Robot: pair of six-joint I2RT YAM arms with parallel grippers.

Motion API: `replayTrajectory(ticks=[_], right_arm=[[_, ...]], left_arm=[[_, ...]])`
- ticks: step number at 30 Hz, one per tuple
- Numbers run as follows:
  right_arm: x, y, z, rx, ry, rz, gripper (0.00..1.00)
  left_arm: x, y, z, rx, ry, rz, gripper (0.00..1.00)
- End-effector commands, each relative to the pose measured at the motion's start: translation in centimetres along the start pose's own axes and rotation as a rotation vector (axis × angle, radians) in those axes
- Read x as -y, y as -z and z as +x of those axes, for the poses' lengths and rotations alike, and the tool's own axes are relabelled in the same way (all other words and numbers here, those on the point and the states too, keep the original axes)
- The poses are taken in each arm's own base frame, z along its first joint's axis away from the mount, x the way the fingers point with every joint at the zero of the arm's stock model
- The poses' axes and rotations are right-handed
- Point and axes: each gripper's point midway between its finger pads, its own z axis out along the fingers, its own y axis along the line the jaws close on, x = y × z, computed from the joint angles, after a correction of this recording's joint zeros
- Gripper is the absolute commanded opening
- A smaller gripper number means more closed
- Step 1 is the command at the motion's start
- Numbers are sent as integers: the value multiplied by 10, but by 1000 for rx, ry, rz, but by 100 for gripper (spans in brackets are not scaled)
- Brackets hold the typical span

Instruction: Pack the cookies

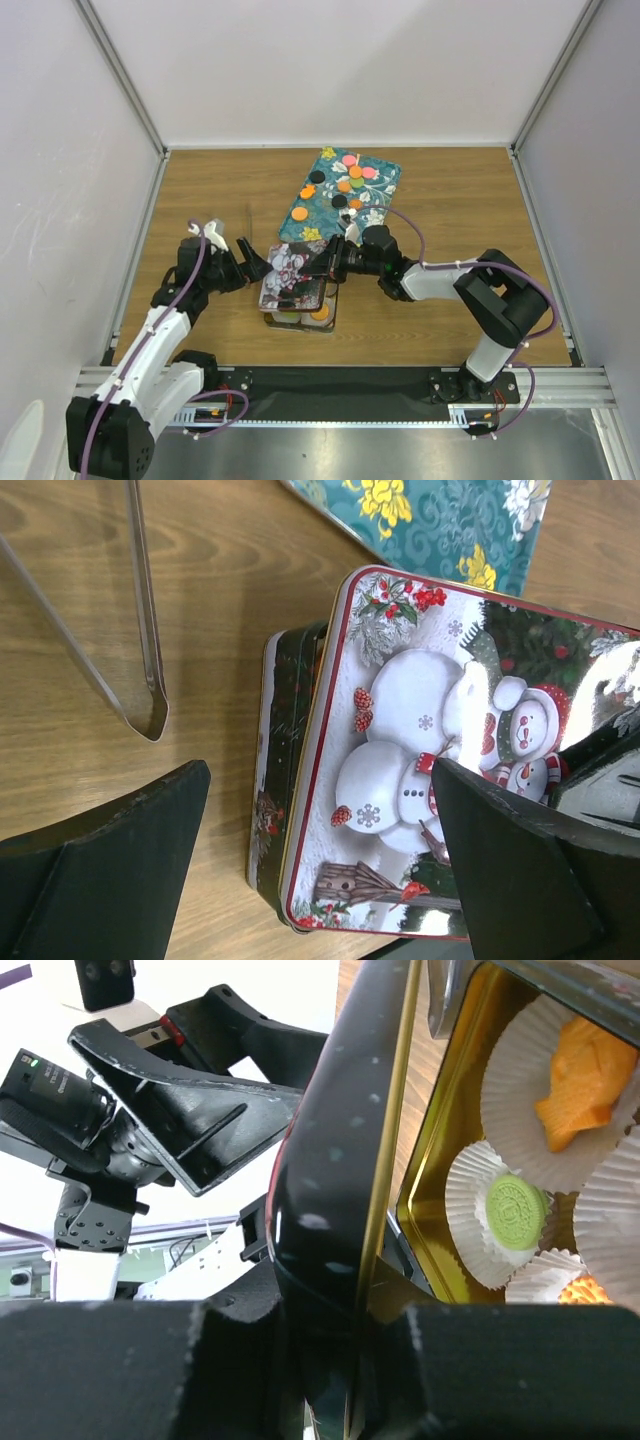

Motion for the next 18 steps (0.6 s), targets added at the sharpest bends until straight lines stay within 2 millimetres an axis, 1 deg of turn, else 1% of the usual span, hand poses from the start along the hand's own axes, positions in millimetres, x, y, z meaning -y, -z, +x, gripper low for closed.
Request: replayTrajectory(ticks=[1,7,9,13,18], right_arm=[[-16,-1,-3,18,27,-81,2],[-8,0,4,-2,-10,-80,2],[-8,1,5,-7,-14,-87,3],[-2,4,8,-12,-26,-77,2],[0,5,10,-17,-29,-75,3]], left_arm=[[11,-6,-5,20,-3,69,99],[17,-13,2,-13,-21,87,99],[20,-15,5,-24,-31,92,99],[21,-20,11,-55,-47,95,99],[22,-22,16,-74,-52,102,99]])
